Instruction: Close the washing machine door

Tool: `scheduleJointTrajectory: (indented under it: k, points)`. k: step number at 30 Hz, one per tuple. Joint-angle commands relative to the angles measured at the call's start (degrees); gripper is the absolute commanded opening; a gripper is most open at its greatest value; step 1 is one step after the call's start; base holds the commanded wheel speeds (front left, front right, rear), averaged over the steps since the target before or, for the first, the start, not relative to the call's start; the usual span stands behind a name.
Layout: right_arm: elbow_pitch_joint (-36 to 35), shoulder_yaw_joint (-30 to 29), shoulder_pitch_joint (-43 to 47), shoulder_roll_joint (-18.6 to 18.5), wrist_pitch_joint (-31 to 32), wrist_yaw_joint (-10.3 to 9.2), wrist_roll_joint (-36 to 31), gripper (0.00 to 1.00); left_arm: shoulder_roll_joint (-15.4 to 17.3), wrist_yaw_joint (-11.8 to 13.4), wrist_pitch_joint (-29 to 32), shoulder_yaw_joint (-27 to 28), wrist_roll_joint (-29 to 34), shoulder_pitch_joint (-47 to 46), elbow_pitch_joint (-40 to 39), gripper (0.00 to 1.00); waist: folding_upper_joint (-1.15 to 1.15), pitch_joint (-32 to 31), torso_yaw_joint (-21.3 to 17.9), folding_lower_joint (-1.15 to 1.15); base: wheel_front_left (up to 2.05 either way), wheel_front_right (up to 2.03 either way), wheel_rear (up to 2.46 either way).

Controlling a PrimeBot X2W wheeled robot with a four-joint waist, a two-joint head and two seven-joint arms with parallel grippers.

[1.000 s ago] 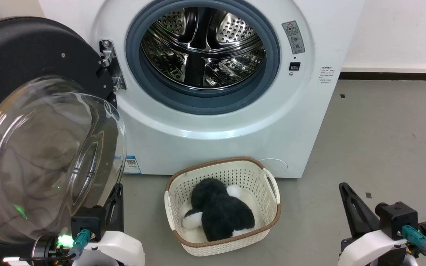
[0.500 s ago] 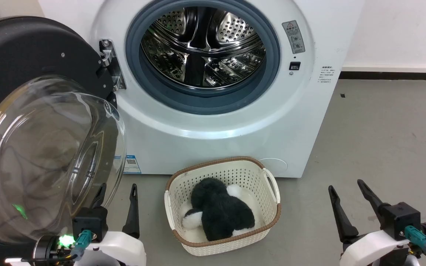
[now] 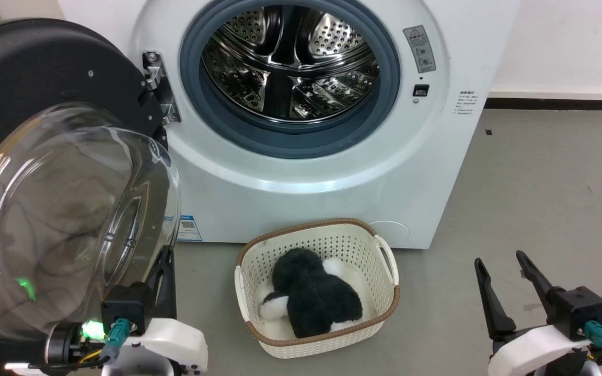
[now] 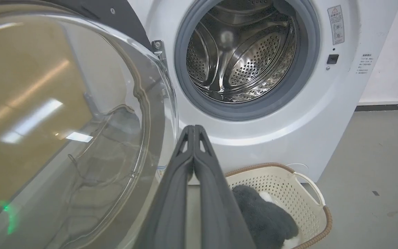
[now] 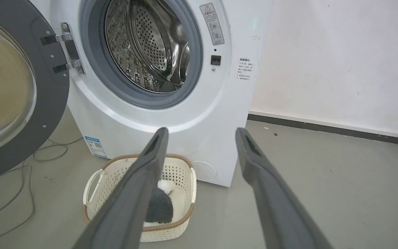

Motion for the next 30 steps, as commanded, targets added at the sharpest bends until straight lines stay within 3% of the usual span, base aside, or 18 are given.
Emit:
scheduleJointTrajectory:
  k: [1,17,30]
  points:
    - [-0.1,-0.4,-0.7,0.0,-0.6,0.01,0.4,1.0,0.6,0.5,-0.6,-0.2,0.0,-1.4,-0.7,0.0,0.0,0.1,0.3,0.0,0.0,0.0,0.0]
    - [-0.3,-2.1,-1.4,0.1,-2.4,0.01,0.7,1.0,3.0,1.0,-2.4,1.7,-1.1,-6.8,-7.1,0.0,0.0,1.3,3.7,0.0,0.0,0.0,0.0]
    - [-0.5,-3.7,-2.1,0.1,-3.9,0.02,0.7,1.0,4.1,-2.1,-4.0,8.9,-6.1,-14.9,-9.7,0.0,0.0,2.8,8.4,0.0,0.0,0.0,0.0]
